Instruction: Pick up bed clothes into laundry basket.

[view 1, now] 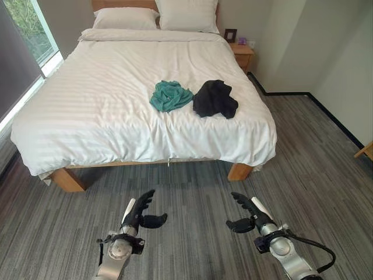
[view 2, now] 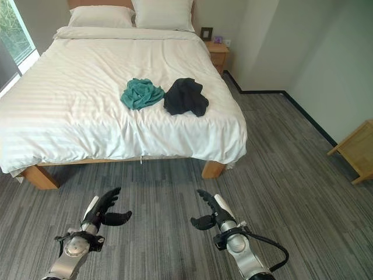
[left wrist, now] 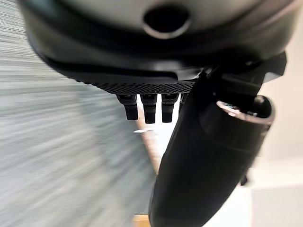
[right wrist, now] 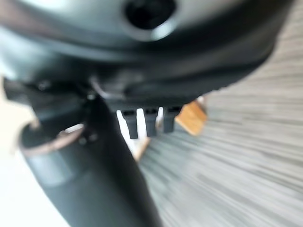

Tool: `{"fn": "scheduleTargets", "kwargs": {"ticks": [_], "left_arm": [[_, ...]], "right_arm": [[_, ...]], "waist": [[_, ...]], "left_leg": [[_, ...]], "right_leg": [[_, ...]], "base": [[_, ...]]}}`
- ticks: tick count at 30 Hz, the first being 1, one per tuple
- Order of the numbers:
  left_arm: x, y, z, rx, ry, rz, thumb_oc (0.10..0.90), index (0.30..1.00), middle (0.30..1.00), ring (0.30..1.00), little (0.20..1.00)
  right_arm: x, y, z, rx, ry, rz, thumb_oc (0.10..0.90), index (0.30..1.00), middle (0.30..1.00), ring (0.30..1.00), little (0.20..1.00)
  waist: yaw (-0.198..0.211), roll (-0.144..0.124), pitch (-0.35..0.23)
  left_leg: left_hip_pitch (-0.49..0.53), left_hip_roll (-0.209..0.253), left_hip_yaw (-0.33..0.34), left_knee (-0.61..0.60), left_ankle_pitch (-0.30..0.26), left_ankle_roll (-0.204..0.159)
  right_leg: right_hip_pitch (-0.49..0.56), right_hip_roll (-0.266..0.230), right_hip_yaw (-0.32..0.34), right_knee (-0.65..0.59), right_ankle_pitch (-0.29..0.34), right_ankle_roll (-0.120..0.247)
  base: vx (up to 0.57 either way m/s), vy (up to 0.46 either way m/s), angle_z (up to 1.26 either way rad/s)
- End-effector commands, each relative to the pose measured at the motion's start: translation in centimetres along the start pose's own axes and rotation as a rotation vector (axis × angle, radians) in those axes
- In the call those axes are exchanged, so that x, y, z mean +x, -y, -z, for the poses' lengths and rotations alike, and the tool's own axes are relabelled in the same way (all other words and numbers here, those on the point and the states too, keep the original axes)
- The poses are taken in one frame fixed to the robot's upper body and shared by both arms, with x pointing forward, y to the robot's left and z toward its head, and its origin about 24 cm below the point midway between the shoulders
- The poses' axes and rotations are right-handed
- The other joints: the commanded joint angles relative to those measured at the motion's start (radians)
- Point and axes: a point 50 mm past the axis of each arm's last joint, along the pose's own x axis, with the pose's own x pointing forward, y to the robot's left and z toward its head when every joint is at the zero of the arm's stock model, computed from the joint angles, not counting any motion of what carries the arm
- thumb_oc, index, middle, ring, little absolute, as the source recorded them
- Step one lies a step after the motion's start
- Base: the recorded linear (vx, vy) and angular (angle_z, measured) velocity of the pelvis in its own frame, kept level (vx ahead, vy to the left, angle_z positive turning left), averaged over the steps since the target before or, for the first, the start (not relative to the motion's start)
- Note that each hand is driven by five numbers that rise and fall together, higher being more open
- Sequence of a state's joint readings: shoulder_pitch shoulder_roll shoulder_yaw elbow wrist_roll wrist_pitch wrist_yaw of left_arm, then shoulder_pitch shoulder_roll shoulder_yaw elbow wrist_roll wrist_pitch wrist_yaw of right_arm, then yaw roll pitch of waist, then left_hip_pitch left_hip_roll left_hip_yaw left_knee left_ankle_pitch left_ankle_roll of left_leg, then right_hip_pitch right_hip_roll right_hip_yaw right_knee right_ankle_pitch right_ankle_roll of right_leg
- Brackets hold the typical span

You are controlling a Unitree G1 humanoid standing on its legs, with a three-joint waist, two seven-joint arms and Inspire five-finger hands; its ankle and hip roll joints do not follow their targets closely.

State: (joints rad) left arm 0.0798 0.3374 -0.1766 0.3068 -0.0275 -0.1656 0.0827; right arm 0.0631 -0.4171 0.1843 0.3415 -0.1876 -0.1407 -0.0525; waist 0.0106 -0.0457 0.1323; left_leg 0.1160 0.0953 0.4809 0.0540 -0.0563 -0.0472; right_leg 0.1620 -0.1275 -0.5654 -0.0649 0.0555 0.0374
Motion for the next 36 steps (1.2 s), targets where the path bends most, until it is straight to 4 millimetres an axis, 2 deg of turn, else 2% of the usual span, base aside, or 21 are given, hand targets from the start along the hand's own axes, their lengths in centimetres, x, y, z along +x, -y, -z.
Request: {"fn": "scheduleTargets", "kwargs": {"ticks": [1, 4, 9, 11, 13, 16, 17, 18, 19, 20, 21, 23, 25, 28, 30, 31, 32, 33, 34, 35, 36], "left_arm": [[-0.6, 0.0, -4.8, 0.034, 0.288, -0.041, 0.800, 0.900, 0.900, 0.900, 0.900], [-0.9, 0.8, -4.8, 0.008, 0.287, -0.021, 0.800, 0.900, 0.900, 0.900, 0.900], [-1.1, 1.0, -4.4, 0.014, 0.269, 0.001, 0.800, 0.900, 0.900, 0.900, 0.900], [-0.9, 0.4, -4.7, 0.020, 0.271, -0.017, 0.800, 0.900, 0.900, 0.900, 0.900], [-0.8, -0.2, -4.6, 0.027, 0.266, -0.035, 0.800, 0.900, 0.900, 0.900, 0.900], [-0.7, -0.7, -4.2, 0.003, 0.239, -0.075, 0.800, 0.900, 0.900, 0.900, 0.900], [-0.7, -0.8, -3.8, 0.006, 0.223, -0.080, 0.800, 0.900, 0.900, 0.900, 0.900], [-0.7, -0.8, -3.9, 0.006, 0.226, -0.087, 0.800, 0.900, 0.900, 0.900, 0.900], [-0.7, -0.7, -3.9, 0.005, 0.227, -0.084, 0.800, 0.900, 0.900, 0.900, 0.900], [-0.7, -0.7, -3.9, 0.004, 0.228, -0.084, 0.800, 0.900, 0.900, 0.900, 0.900], [-0.7, -0.8, -4.0, 0.009, 0.233, -0.082, 0.800, 0.900, 0.900, 0.900, 0.900], [-0.3, -0.9, -4.2, 0.022, 0.238, -0.084, 0.800, 0.900, 0.900, 0.900, 0.900], [0.0, -1.0, -4.5, 0.031, 0.250, -0.089, 0.800, 0.900, 0.900, 0.900, 0.900], [0.1, -0.2, -4.3, 0.023, 0.242, -0.063, 0.800, 0.900, 0.900, 0.900, 0.900], [0.1, 0.0, -4.1, 0.017, 0.236, -0.059, 0.800, 0.900, 0.900, 0.900, 0.900], [0.2, 0.5, -4.3, -0.008, 0.238, -0.050, 0.800, 0.900, 0.900, 0.900, 0.900], [0.3, 0.6, -4.6, -0.017, 0.246, -0.049, 0.800, 0.900, 0.900, 0.900, 0.900], [0.2, 0.7, -4.8, -0.028, 0.256, -0.040, 0.800, 0.900, 0.900, 0.900, 0.900], [0.0, 0.6, -4.8, -0.030, 0.259, -0.044, 0.800, 0.900, 0.900, 0.900, 0.900], [-0.1, 0.5, -4.9, -0.036, 0.268, -0.047, 0.800, 0.900, 0.900, 0.900, 0.900], [-0.1, 0.5, -5.0, -0.036, 0.269, -0.047, 0.800, 0.900, 0.900, 0.900, 0.900]], "right_arm": [[-0.3, 3.1, -3.7, 0.002, 0.230, 0.167, 0.800, 0.900, 0.900, 0.900, 0.900], [-0.8, 2.1, -3.7, 0.015, 0.232, 0.139, 0.800, 0.900, 0.900, 0.900, 0.900], [-0.8, 1.8, -3.9, 0.012, 0.241, 0.132, 0.800, 0.900, 0.900, 0.900, 0.900], [-0.5, 1.8, -4.3, 0.022, 0.252, 0.141, 0.800, 0.900, 0.900, 0.900, 0.900], [-0.3, 1.8, -4.6, 0.020, 0.262, 0.140, 0.800, 0.900, 0.900, 0.900, 0.900], [0.0, 1.7, -5.6, 0.011, 0.292, 0.122, 0.800, 0.900, 0.900, 0.900, 0.900], [0.1, 1.7, -5.6, 0.013, 0.290, 0.120, 0.800, 0.900, 0.900, 0.900, 0.900], [-0.1, 2.0, -5.6, 0.003, 0.290, 0.125, 0.800, 0.900, 0.900, 0.900, 0.900], [-0.1, 2.2, -5.5, 0.003, 0.289, 0.130, 0.800, 0.900, 0.900, 0.900, 0.900], [-0.2, 2.2, -5.6, 0.002, 0.289, 0.130, 0.800, 0.900, 0.900, 0.900, 0.900], [-0.4, 2.4, -5.2, 0.000, 0.275, 0.132, 0.800, 0.900, 0.900, 0.900, 0.900], [-0.5, 2.3, -4.8, 0.012, 0.256, 0.141, 0.800, 0.900, 0.900, 0.900, 0.900], [-0.6, 2.1, -4.5, 0.010, 0.242, 0.142, 0.800, 0.900, 0.900, 0.900, 0.900], [-1.6, 1.7, -3.1, -0.002, 0.186, 0.126, 0.800, 0.900, 0.900, 0.900, 0.900], [-1.8, 2.0, -2.9, -0.018, 0.178, 0.128, 0.800, 0.900, 0.900, 0.900, 0.900], [-2.0, 2.9, -2.4, -0.042, 0.164, 0.147, 0.800, 0.900, 0.900, 0.900, 0.900], [-1.9, 3.7, -2.5, -0.076, 0.171, 0.170, 0.800, 0.900, 0.900, 0.900, 0.900], [-2.0, 4.6, -2.8, -0.098, 0.182, 0.203, 0.800, 0.900, 0.900, 0.900, 0.900], [-1.9, 5.7, -3.3, -0.128, 0.203, 0.249, 0.800, 0.900, 0.900, 0.900, 0.900], [-1.9, 6.6, -3.6, -0.152, 0.217, 0.292, 0.800, 0.900, 0.900, 0.900, 0.900], [-1.9, 6.6, -3.7, -0.152, 0.216, 0.293, 0.800, 0.900, 0.900, 0.900, 0.900]], "waist": [[0.011, 0.061, -0.036], [0.002, 0.060, -0.034], [-0.005, 0.053, -0.023], [-0.010, 0.038, 0.007], [-0.015, 0.037, 0.024], [-0.051, 0.055, 0.077], [-0.064, 0.064, 0.089], [-0.080, 0.060, 0.108], [-0.087, 0.055, 0.110], [-0.090, 0.053, 0.111], [-0.102, 0.042, 0.114], [-0.113, 0.037, 0.117], [-0.128, 0.034, 0.123], [-0.159, 0.019, 0.102], [-0.164, 0.028, 0.099], [-0.149, 0.037, 0.115], [-0.131, 0.039, 0.125], [-0.109, 0.028, 0.148], [-0.089, 0.009, 0.158], [-0.081, 0.007, 0.161], [-0.081, 0.005, 0.159]], "left_leg": [[0.055, 0.093, 0.056, -0.141, 0.034, -0.079], [0.064, 0.083, 0.044, -0.141, 0.013, -0.069], [0.062, 0.066, 0.045, -0.141, 0.008, -0.055], [0.058, 0.056, 0.055, -0.141, 0.001, -0.043], [0.058, 0.058, 0.065, -0.141, -0.008, -0.033], [0.089, 0.058, 0.096, -0.141, -0.046, -0.006], [0.098, 0.066, 0.103, -0.141, -0.054, -0.006], [0.119, 0.057, 0.106, -0.141, -0.083, -0.019], [0.137, 0.052, 0.091, -0.141, -0.112, -0.031], [0.130, 0.053, 0.103, -0.141, -0.098, -0.031], [0.166, 0.051, 0.089, -0.141, -0.130, -0.063], [0.194, 0.071, 0.085, -0.141, -0.144, -0.099], [0.218, 0.077, 0.070, -0.141, -0.172, -0.119], [0.279, 0.047, 0.036, -0.141, -0.229, -0.117], [0.309, 0.046, 0.032, -0.133, -0.219, -0.125], [0.238, 0.140, 0.033, 0.164, -0.129, -0.158], [0.167, 0.205, 0.002, 0.398, -0.010, -0.186], [0.070, 0.244, -0.038, 0.600, 0.051, -0.193], [-0.007, 0.264, -0.049, 0.722, 0.043, -0.187], [-0.059, 0.280, -0.037, 0.753, 0.015, -0.179], [-0.063, 0.277, -0.036, 0.754, 0.015, -0.175]], "right_leg": [[0.049, -0.049, 0.022, -0.022, -0.095, 0.118], [0.045, -0.044, 0.052, -0.022, -0.106, 0.117], [0.033, -0.038, 0.071, -0.022, -0.101, 0.110], [0.006, -0.027, 0.061, 0.002, -0.068, 0.103], [-0.053, -0.041, 0.047, 0.086, -0.069, 0.106], [-0.210, -0.138, 0.054, 0.408, -0.036, 0.178], [-0.248, -0.157, 0.056, 0.440, -0.022, 0.175], [-0.330, -0.194, 0.069, 0.419, -0.037, 0.158], [-0.349, -0.204, 0.077, 0.362, -0.048, 0.163], [-0.346, -0.202, 0.062, 0.346, -0.033, 0.153], [-0.360, -0.226, 0.050, 0.169, -0.011, 0.168], [-0.383, -0.252, 0.020, 0.022, 0.039, 0.183], [-0.413, -0.272, 0.019, -0.004, 0.049, 0.191], [-0.386, -0.256, 0.050, -0.003, 0.086, 0.189], [-0.373, -0.245, 0.048, -0.003, 0.095, 0.187], [-0.294, -0.199, 0.040, -0.011, 0.073, 0.145], [-0.237, -0.160, 0.017, -0.022, 0.045, 0.103], [-0.183, -0.132, 0.011, -0.022, 0.016, 0.069], [-0.143, -0.120, 0.013, -0.022, -0.018, 0.045], [-0.119, -0.106, 0.022, -0.022, -0.047, 0.037], [-0.122, -0.109, 0.022, -0.022, -0.045, 0.037]], "base": [[0.01, -0.003, -0.11], [0.02, -0.004, -0.09], [0.02, 0.007, -0.06], [-0.04, 0.003, -0.11], [-0.04, 0.030, -0.08], [0.08, 0.138, -0.14], [0.20, 0.076, -0.11], [0.33, -0.023, -0.11], [0.26, -0.067, -0.20], [0.43, -0.185, -0.14], [0.40, -0.233, -0.03], [0.49, -0.252, 0.21], [0.44, -0.180, 0.45], [0.48, -0.143, 0.58], [0.42, -0.204, 0.69], [0.56, -0.442, 0.58], [0.47, -0.542, 0.50], [0.35, -0.486, 0.03], [0.35, -0.358, -0.43], [0.24, -0.174, -0.75], [0.39, -0.043, -0.65]]}}
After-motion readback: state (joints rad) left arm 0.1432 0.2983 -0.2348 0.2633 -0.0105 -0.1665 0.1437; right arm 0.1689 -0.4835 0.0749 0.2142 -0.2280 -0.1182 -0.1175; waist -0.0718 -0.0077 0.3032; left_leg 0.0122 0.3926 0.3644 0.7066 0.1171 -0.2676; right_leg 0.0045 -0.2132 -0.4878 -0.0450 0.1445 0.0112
